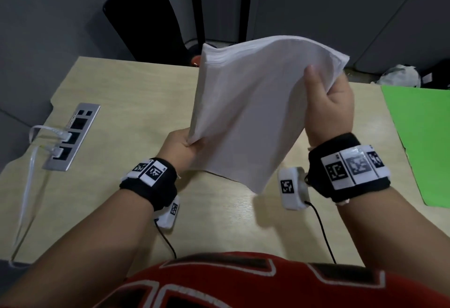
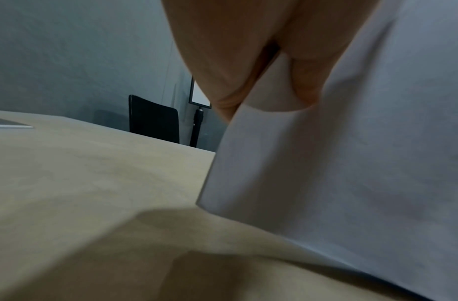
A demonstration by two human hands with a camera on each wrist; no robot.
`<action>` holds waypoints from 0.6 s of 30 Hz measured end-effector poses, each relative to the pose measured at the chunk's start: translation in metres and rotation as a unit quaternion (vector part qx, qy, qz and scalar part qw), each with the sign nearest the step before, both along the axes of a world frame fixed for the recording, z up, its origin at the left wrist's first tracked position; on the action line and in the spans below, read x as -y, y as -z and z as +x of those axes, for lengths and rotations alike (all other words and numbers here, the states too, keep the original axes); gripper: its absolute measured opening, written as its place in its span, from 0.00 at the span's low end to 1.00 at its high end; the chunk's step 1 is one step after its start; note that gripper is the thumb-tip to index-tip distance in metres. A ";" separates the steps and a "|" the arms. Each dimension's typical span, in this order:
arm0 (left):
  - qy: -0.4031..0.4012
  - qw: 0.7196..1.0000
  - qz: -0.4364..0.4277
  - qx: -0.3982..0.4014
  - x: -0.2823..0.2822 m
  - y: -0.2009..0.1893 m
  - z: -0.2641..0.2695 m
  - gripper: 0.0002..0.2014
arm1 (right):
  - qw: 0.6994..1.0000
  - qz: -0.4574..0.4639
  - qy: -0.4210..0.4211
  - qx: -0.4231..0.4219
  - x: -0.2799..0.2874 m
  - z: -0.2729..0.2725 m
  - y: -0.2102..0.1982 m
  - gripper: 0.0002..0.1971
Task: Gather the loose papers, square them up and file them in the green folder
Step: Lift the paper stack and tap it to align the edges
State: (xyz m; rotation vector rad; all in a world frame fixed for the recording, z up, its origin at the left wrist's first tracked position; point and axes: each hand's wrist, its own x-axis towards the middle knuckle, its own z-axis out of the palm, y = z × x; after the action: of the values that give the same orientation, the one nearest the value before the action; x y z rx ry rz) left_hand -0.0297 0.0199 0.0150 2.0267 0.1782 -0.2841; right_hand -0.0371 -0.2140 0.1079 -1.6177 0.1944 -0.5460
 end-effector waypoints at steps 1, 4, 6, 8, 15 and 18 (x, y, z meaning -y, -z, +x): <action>0.001 1.000 -0.001 0.004 0.000 0.000 -0.001 0.09 | 1.000 -0.002 0.001 0.031 0.000 0.001 -0.005 0.09; 0.017 1.000 -0.007 0.014 0.001 -0.002 -0.004 0.15 | 0.996 -0.048 0.001 0.078 0.001 0.001 -0.009 0.15; 0.026 0.999 -0.015 0.011 0.002 -0.003 -0.006 0.13 | 0.994 -0.074 0.001 0.081 0.002 -0.001 -0.005 0.17; 0.034 0.999 -0.023 0.007 0.002 -0.002 -0.007 0.10 | 0.992 -0.101 0.016 0.073 0.002 -0.002 -0.003 0.18; 0.057 0.997 -0.030 -0.037 -0.006 0.000 -0.007 0.06 | 0.987 -0.126 0.086 0.055 -0.001 -0.004 -0.012 0.17; 0.069 0.995 -0.035 -0.063 -0.009 0.002 -0.009 0.03 | 0.992 -0.084 0.075 0.056 0.002 -0.004 -0.011 0.16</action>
State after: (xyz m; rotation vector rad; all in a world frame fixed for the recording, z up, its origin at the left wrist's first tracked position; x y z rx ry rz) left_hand -0.0390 0.0293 0.0130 1.9553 0.1042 -0.4987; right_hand -0.0414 -0.2157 0.1186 -1.7386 0.1915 -0.7858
